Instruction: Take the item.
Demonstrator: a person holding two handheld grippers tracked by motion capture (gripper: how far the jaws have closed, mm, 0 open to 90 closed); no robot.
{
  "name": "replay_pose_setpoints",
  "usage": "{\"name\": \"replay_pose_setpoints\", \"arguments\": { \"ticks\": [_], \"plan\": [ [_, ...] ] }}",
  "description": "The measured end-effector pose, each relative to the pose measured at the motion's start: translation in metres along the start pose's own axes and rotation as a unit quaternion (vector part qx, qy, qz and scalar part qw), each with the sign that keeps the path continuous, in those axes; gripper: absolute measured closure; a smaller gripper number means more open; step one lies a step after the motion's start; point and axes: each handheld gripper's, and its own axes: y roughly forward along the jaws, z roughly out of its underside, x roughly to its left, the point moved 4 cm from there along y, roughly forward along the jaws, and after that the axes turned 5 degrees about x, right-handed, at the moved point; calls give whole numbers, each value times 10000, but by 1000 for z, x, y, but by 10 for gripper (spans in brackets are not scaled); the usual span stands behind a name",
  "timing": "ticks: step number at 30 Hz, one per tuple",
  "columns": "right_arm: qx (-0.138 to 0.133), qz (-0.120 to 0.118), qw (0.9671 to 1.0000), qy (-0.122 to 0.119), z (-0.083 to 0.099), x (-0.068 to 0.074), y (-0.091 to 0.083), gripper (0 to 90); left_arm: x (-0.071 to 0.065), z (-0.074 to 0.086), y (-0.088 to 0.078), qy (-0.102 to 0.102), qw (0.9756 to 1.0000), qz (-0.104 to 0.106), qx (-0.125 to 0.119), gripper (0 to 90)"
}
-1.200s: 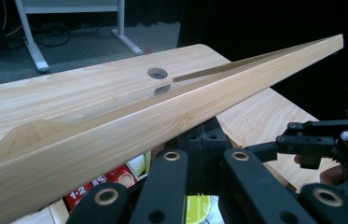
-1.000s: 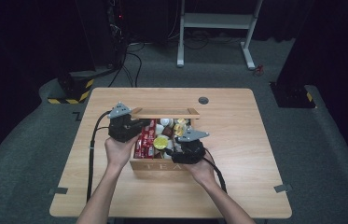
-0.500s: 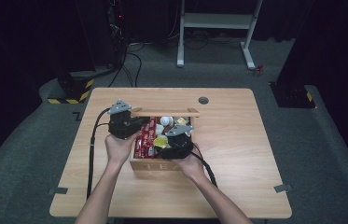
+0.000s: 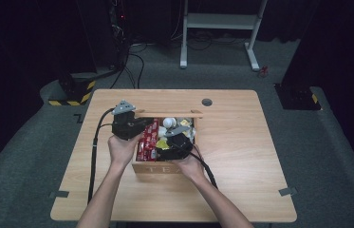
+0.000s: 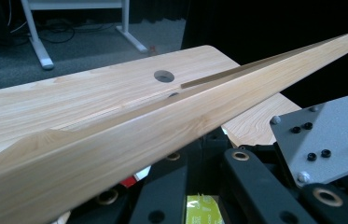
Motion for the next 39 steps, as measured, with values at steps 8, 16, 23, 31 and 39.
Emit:
{"name": "replay_pose_setpoints", "arguments": {
  "ticks": [8, 16, 23, 31, 39],
  "plan": [
    [14, -91, 9998, 152, 1, -2, 0, 368, 0, 0, 0, -6, 10000, 10, 0, 900],
    [-3, -127, 9997, 217, 1, -3, -2, 368, 0, 0, 0, -7, 10000, 15, 4, 900],
    [-114, -91, 9997, 181, 0, -5, -7, 368, 0, 0, 0, 3, 10000, 9, 0, 900],
    [-252, -104, 9994, 207, 0, -7, -17, 368, 0, 0, 0, 0, 10000, 7, -3, 900],
    [-326, -99, 9991, 244, 2, -10, -28, 368, 0, 0, 0, 5, 10000, 6, -6, 900]
  ]
}}
